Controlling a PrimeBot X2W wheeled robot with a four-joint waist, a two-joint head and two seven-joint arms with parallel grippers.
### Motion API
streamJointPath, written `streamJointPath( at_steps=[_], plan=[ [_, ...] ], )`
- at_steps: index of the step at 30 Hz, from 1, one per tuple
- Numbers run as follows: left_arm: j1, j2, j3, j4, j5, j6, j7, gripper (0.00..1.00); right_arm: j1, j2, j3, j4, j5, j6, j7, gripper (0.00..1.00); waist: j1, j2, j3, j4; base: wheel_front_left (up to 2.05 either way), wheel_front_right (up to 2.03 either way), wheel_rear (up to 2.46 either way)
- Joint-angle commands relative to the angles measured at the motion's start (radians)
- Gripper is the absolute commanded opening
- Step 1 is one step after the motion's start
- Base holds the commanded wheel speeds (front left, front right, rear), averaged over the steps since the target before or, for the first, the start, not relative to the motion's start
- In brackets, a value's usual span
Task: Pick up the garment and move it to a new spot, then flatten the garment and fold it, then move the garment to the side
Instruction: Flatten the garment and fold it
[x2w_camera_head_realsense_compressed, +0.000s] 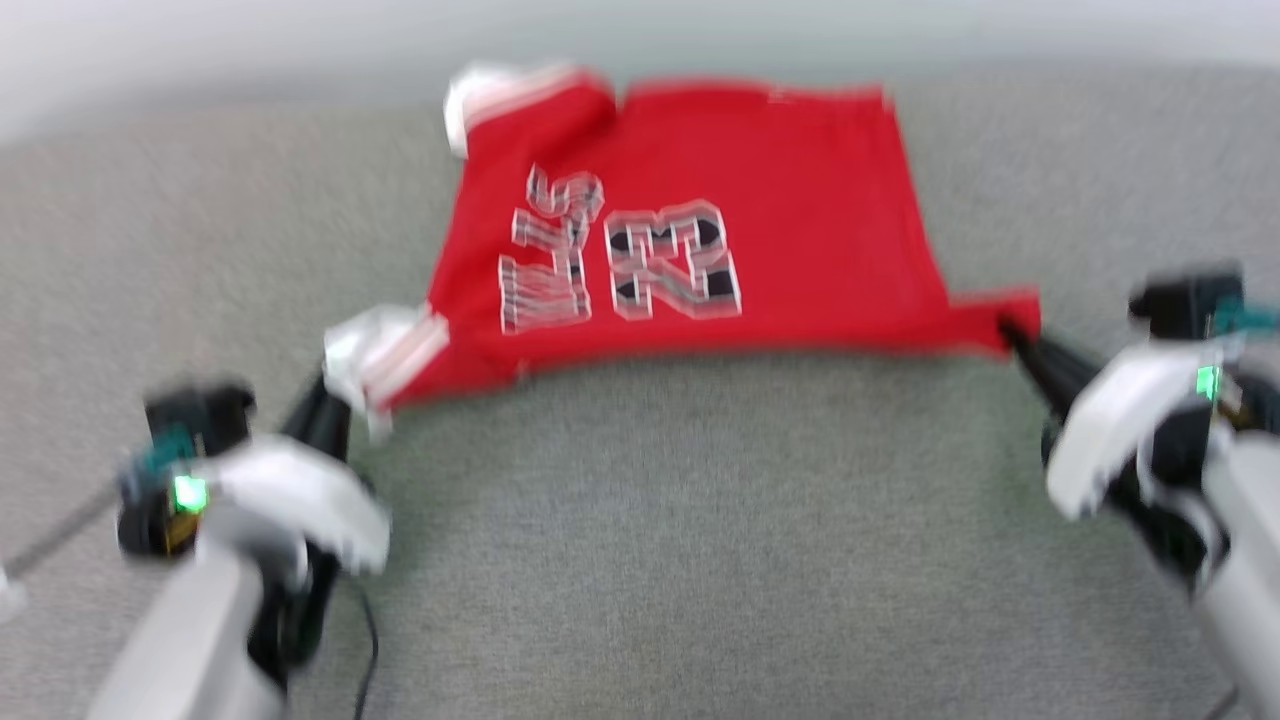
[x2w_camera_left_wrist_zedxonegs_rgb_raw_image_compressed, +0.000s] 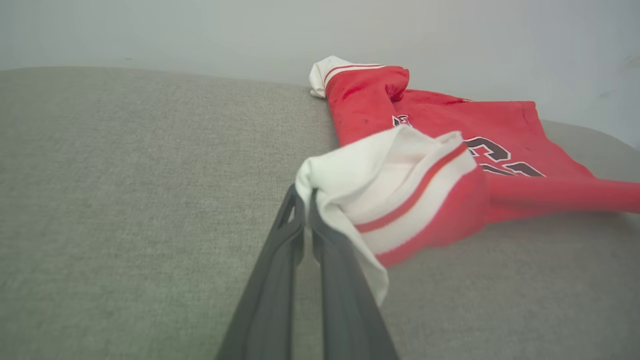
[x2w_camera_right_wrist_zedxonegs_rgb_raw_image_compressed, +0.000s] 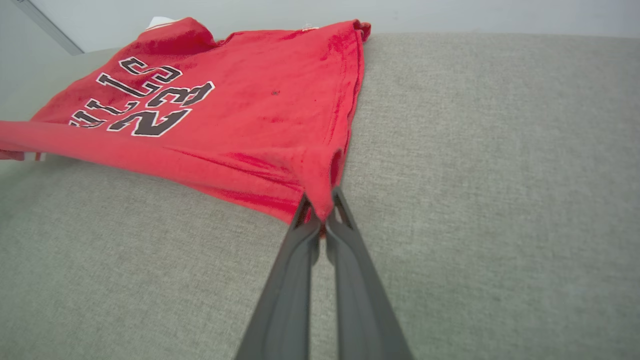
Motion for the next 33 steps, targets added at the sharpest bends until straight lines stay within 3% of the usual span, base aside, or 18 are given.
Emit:
streamJointPath(
  at_steps=[1,10,11,16,17,24,33],
  plan=[
    [0.063,0.02,0.01,-0.03,-0.01,0.027,0.01,0.0,0.057,-0.021,-0.022,-0.014,-0.007,-0.002,0.007,0.0,0.0002,0.0,-0.085,-0.001,0.0,0.0,0.0],
    [0.398,0.067,-0.007,-0.296,-0.025,0.157,0.113,0.0,0.439,0.014,-0.222,-0.193,-0.048,-0.002,0.105,0.0,0.0002,0.0,-0.211,0.002,0.0,0.0,0.0],
    [0.496,0.081,0.003,-0.377,-0.037,0.201,0.139,0.0,0.569,0.046,-0.313,-0.275,-0.083,-0.003,0.164,0.0,0.0002,0.0,-0.246,0.002,0.0,0.0,0.0],
    [0.621,0.115,0.007,-0.511,-0.049,0.254,0.186,0.0,0.745,0.131,-0.451,-0.442,-0.163,-0.003,0.283,0.0,0.0002,0.0,-0.265,0.001,0.0,0.0,0.0],
    [0.645,0.132,0.013,-0.56,-0.051,0.269,0.206,0.0,0.794,0.188,-0.504,-0.533,-0.209,-0.002,0.35,0.0,0.0002,0.0,-0.266,0.001,0.0,0.0,0.0],
    [0.568,0.136,-0.015,-0.557,-0.058,0.24,0.253,0.0,0.75,0.25,-0.534,-0.6,-0.287,-0.002,0.437,0.0,0.0002,0.0,-0.256,-0.004,0.0,0.0,0.0],
    [0.367,0.109,-0.053,-0.403,-0.058,0.148,0.276,0.0,0.569,0.253,-0.475,-0.483,-0.315,-0.002,0.454,0.0,0.0002,0.0,-0.168,0.001,0.0,0.0,0.0]
  ],
)
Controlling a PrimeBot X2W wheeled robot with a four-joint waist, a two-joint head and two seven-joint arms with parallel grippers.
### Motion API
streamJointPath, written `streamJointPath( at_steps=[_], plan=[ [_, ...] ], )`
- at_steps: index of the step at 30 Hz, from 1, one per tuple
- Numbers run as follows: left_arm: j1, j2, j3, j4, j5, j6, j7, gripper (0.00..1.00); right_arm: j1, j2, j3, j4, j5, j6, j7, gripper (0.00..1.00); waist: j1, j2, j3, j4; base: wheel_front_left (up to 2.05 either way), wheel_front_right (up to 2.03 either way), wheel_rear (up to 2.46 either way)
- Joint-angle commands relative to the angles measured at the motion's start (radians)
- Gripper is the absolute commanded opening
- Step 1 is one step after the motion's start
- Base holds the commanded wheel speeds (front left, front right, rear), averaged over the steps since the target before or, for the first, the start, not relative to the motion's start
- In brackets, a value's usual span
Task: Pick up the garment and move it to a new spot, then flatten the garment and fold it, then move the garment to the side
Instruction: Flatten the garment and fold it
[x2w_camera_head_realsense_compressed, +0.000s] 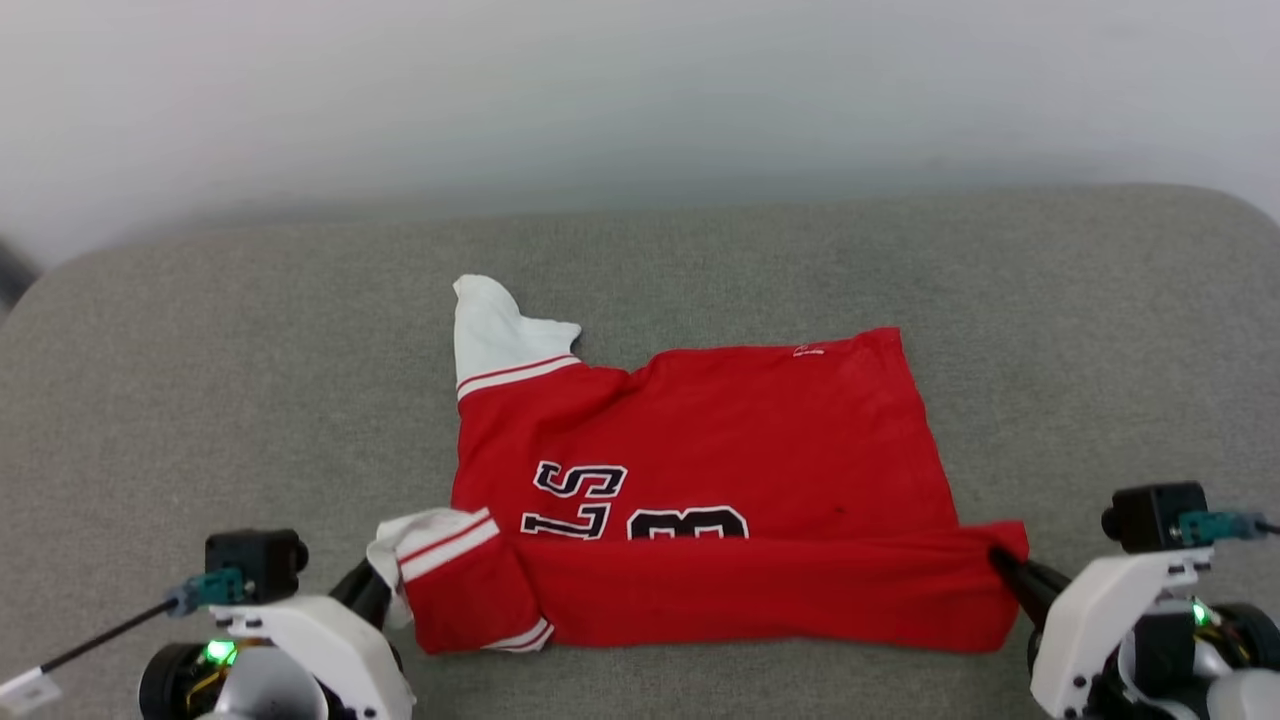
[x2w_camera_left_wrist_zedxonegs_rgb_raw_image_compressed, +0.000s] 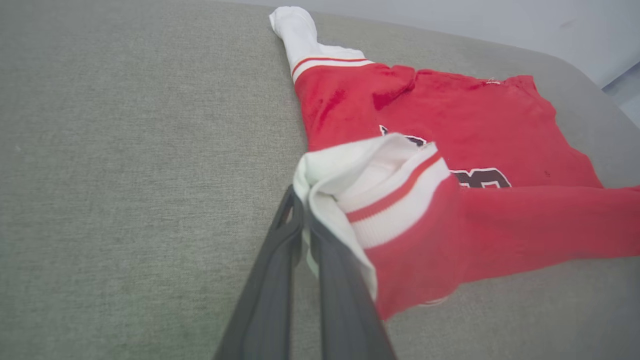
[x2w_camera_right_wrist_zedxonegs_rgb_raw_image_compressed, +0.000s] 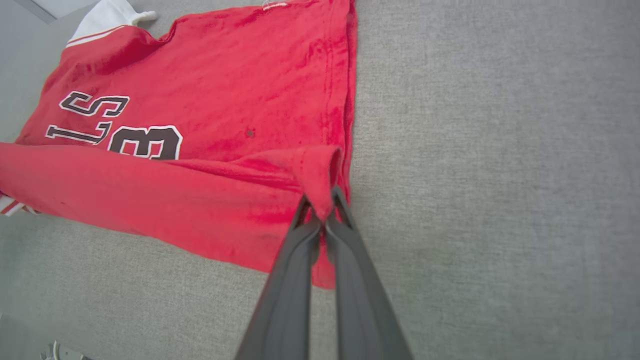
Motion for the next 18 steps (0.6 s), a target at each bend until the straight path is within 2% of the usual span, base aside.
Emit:
streamJointPath(
  at_steps=[1,11,13,14,15,16,17,18],
  plan=[
    [-0.027,-0.001,0.003,0.01,0.004,-0.007,-0.008,0.0,-0.028,-0.007,0.004,0.008,-0.002,-0.001,-0.011,0.0,-0.0001,0.0,0.027,0.005,0.0,0.0,0.0],
    [-0.185,-0.043,-0.029,0.159,0.01,-0.087,-0.033,0.0,-0.235,-0.046,0.107,0.193,0.02,-0.001,-0.138,0.0,-0.0001,0.0,0.152,0.015,0.0,0.0,0.0],
    [-0.197,-0.053,-0.04,0.186,0.006,-0.103,-0.03,0.0,-0.258,-0.045,0.13,0.239,0.033,-0.001,-0.169,0.45,-0.0001,0.0,0.161,0.016,0.0,0.0,0.0],
    [-0.201,-0.058,-0.043,0.196,0.005,-0.108,-0.036,0.0,-0.264,-0.046,0.144,0.26,0.038,-0.001,-0.181,0.96,-0.0001,0.0,0.163,0.016,0.0,0.0,0.0],
    [-0.2,-0.063,-0.046,0.208,0.0,-0.113,-0.038,0.07,-0.271,-0.046,0.155,0.281,0.042,-0.001,-0.195,1.0,-0.0001,0.0,0.162,0.016,0.0,0.0,0.0],
    [-0.195,-0.068,-0.048,0.218,-0.004,-0.116,-0.042,0.32,-0.274,-0.046,0.166,0.298,0.047,-0.001,-0.209,1.0,-0.0001,0.0,0.158,0.016,0.0,0.0,0.0],
    [-0.191,-0.072,-0.047,0.224,-0.006,-0.119,-0.048,0.49,-0.276,-0.048,0.176,0.312,0.054,-0.001,-0.227,1.0,-0.0001,0.0,0.153,0.017,0.0,0.0,0.0],
    [-0.187,-0.076,-0.045,0.231,-0.009,-0.118,-0.057,0.96,-0.278,-0.051,0.183,0.32,0.058,-0.001,-0.253,1.0,-0.0001,0.0,0.145,0.018,0.0,0.0,0.0]
  ],
)
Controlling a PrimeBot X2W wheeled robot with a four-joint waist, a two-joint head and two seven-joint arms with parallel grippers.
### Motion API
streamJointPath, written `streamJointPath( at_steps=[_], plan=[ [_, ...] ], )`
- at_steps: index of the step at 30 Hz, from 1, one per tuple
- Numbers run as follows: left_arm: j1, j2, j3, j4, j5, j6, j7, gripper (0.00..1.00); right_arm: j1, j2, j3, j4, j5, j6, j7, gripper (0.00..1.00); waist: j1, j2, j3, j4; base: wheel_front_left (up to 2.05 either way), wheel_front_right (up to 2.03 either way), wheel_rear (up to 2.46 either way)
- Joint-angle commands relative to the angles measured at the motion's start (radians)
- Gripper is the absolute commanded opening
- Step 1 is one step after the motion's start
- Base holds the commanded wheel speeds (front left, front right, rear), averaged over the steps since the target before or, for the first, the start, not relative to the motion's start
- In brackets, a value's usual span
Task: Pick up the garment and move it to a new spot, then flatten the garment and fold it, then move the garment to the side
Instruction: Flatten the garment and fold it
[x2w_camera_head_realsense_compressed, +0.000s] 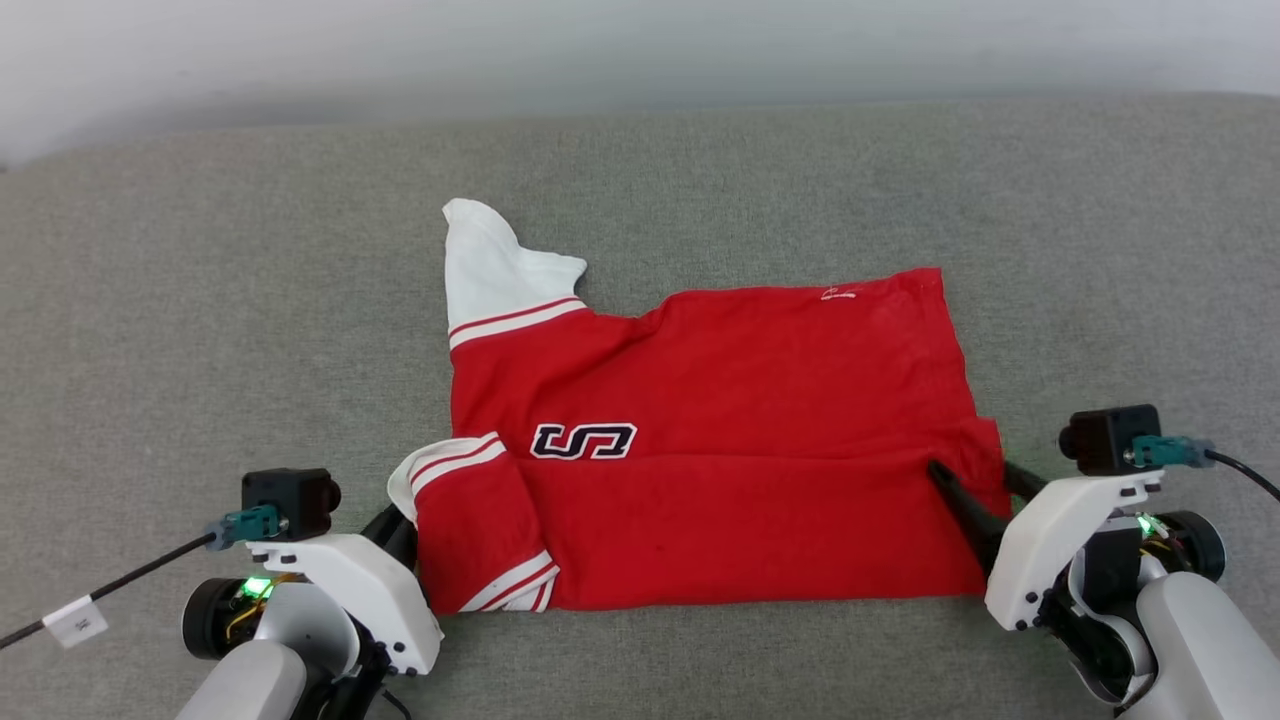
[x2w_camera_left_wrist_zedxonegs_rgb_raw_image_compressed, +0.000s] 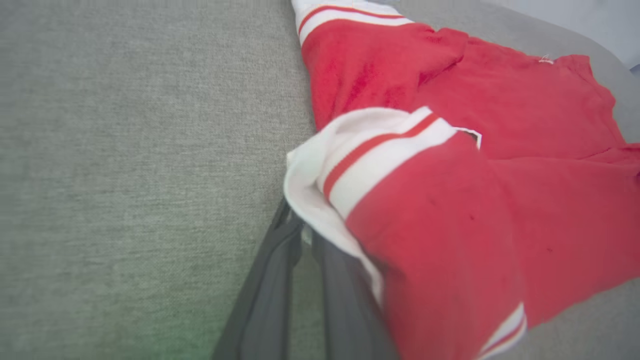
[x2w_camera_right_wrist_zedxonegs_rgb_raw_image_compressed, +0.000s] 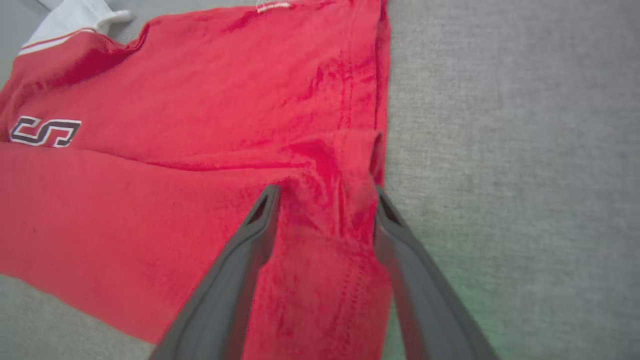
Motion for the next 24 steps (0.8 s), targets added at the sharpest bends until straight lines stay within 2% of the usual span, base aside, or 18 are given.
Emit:
streamJointPath(
  at_steps=[1,8,14,20,24],
  plan=[
    [0.009,-0.005,0.003,0.006,-0.002,0.004,-0.015,1.0,-0.011,-0.009,0.001,0.006,0.007,-0.001,-0.025,1.0,-0.0002,0.0,-0.014,0.003,0.0,0.0,0.0],
    [0.046,0.004,0.033,0.022,0.01,0.045,-0.077,1.0,0.034,-0.04,-0.006,-0.034,0.016,-0.001,-0.239,1.0,-0.0002,0.0,-0.102,0.009,0.0,0.0,0.0],
    [0.081,0.047,0.071,-0.022,-0.001,0.093,-0.062,1.0,0.106,-0.044,-0.061,-0.122,-0.084,-0.001,-0.361,1.0,-0.0002,0.0,-0.182,0.004,0.0,0.0,0.0],
    [0.072,0.132,0.084,-0.124,-0.036,0.088,0.075,1.0,0.233,0.001,-0.146,-0.267,-0.181,-0.001,-0.344,1.0,-0.0002,0.0,-0.224,-0.013,0.0,0.0,0.0],
    [0.053,0.192,0.054,-0.184,-0.06,0.075,0.224,1.0,0.308,0.036,-0.178,-0.367,-0.226,-0.001,-0.304,1.0,-0.0002,0.0,-0.228,-0.035,0.0,0.0,0.0]
  ],
)
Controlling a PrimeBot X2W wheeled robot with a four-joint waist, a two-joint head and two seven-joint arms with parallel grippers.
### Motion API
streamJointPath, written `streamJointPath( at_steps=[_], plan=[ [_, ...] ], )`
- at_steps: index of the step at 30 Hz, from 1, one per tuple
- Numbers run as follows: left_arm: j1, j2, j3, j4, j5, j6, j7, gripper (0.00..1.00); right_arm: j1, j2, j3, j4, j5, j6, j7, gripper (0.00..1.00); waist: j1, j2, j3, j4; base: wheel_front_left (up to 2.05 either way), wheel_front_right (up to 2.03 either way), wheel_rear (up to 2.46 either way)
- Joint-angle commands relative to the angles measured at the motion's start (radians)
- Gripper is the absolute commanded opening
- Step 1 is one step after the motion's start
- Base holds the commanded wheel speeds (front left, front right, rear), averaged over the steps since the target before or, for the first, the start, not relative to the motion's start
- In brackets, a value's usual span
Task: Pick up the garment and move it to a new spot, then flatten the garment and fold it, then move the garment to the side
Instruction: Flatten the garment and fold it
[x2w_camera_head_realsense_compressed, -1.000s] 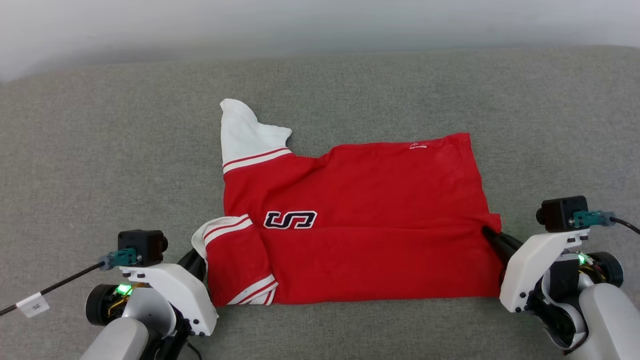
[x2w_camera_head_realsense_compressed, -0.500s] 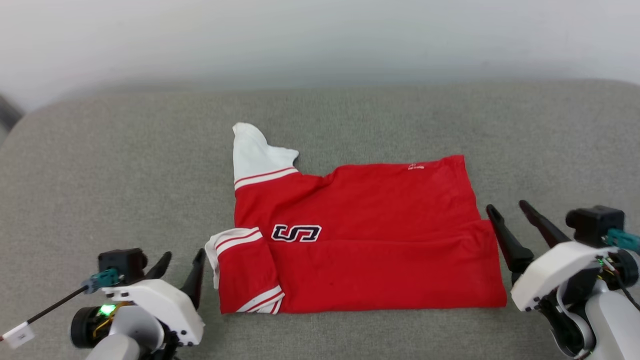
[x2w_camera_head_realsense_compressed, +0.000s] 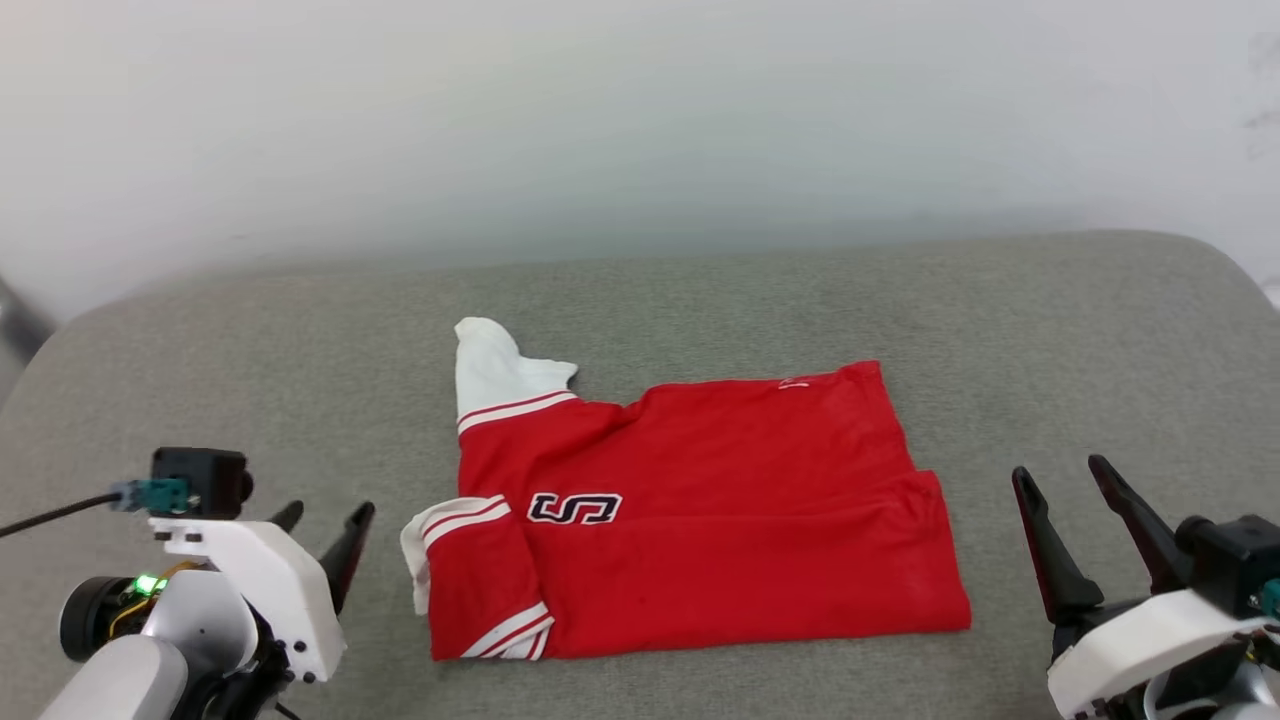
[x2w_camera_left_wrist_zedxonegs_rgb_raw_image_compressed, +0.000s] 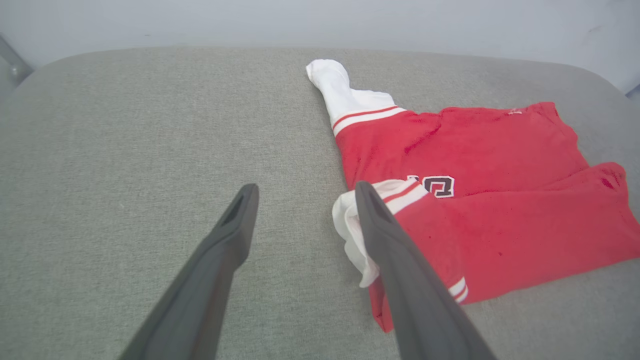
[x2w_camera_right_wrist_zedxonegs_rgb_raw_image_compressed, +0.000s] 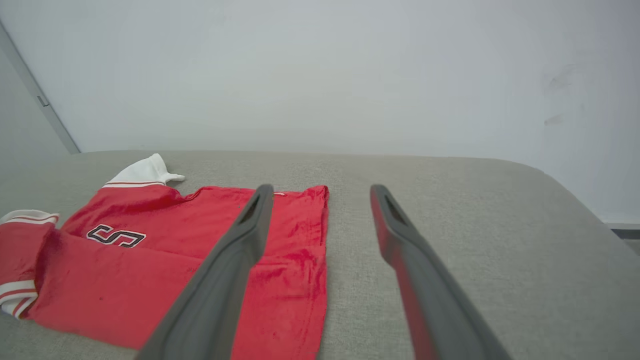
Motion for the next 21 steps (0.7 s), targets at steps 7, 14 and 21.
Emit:
streamJointPath(
  at_steps=[7,14,21],
  plan=[
    [-0.015,0.041,-0.093,-0.04,-0.026,-0.018,0.221,1.0,0.091,0.043,-0.042,-0.136,-0.04,-0.001,0.061,1.0,0.0001,0.0,0.028,-0.053,0.0,0.0,0.0],
    [-0.02,0.015,-0.145,0.013,-0.047,-0.027,0.298,1.0,0.098,0.072,-0.038,-0.18,-0.026,-0.001,0.086,1.0,0.0001,0.0,0.084,-0.084,0.0,0.0,0.0],
    [-0.073,-0.035,-0.182,0.099,-0.06,-0.07,0.322,1.0,0.055,0.062,-0.034,-0.186,0.002,-0.001,0.102,1.0,0.0001,0.0,0.149,-0.087,0.0,0.0,0.0]
  ],
)
